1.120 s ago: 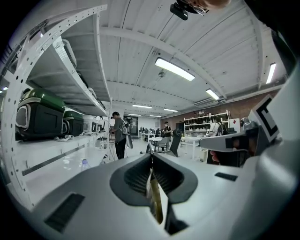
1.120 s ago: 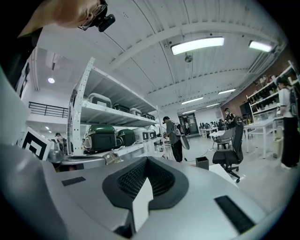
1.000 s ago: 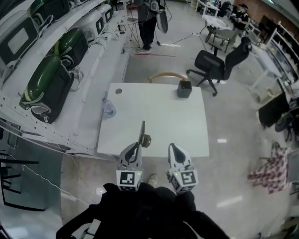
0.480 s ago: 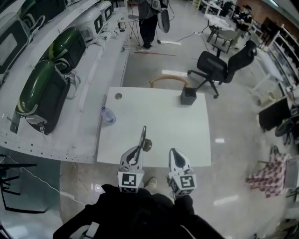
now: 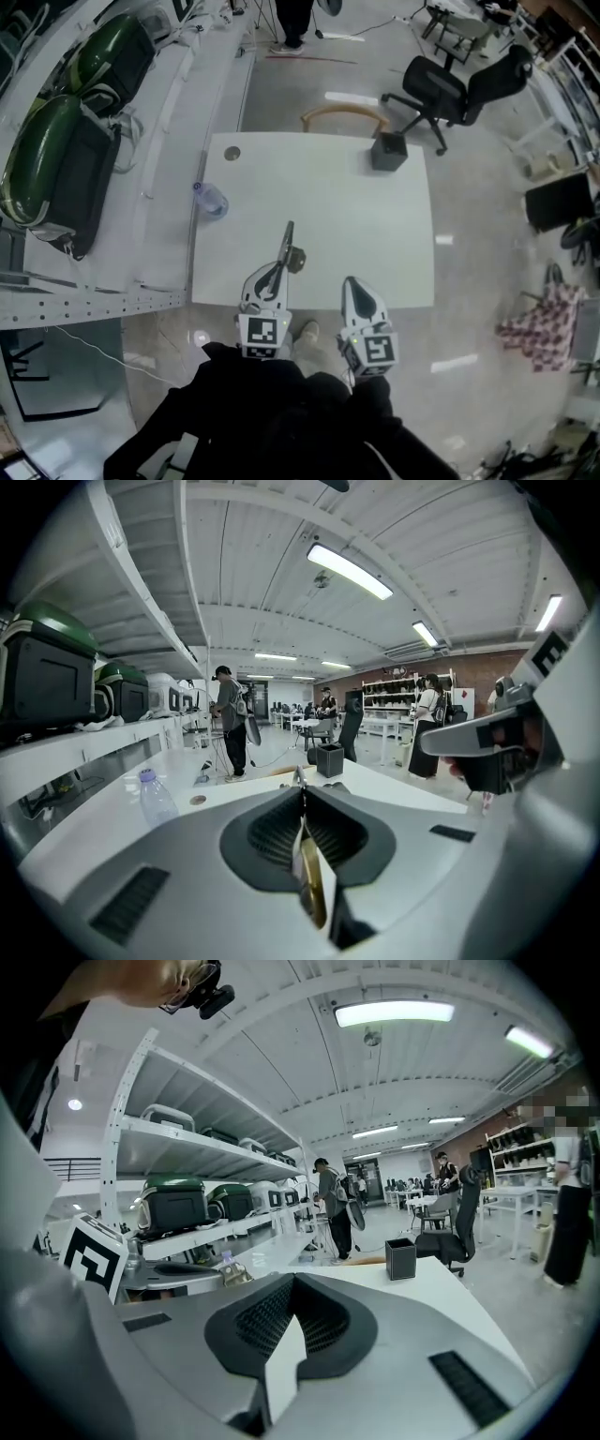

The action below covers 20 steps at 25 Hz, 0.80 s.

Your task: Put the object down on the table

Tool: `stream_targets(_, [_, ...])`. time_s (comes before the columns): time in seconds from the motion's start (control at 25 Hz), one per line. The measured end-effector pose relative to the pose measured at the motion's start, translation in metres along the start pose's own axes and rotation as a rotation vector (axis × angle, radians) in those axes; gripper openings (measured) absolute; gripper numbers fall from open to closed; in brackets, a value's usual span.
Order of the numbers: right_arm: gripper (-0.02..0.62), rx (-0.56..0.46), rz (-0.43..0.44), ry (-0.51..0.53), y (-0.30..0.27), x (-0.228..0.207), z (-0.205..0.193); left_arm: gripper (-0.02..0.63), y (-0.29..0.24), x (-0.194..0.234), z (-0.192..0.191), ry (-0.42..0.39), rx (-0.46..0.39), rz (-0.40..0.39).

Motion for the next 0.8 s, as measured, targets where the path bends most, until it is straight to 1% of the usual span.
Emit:
stream_targets(0.12, [-0.008,0.030,-0.015,0.002,-0.001,-0.002,-0.009,0.017,-0.013,0.000,-0.008,0.001,0.022,-0.009])
stream_targets(0.24, [-0.008,0.051,-0.018,0.005,-0.003,-0.002,-0.020,0.017,-0.024,0.002,-0.021,-0.020,0.056,-0.004])
stream_targets(0.36, [-0.008,0.068,-0.019,0.007,-0.001,-0.002,-0.026,0.017,-0.035,-0.001,-0.035,-0.024,0.080,-0.008])
stream_targets(0.8, [-0.008,0.090,-0.022,0.041,-0.001,0.007,-0.035,0.017,-0.069,-0.011,-0.082,-0.127,0.174,-0.006])
Point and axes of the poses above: the fingertips, and each gripper's own axes: y backward along the fingers, x to its left, z out of its top, the point moved 2 cm from there along y, backward along the fingers, and after that the axes turned 12 degrees about x, right-handed, at the moved point
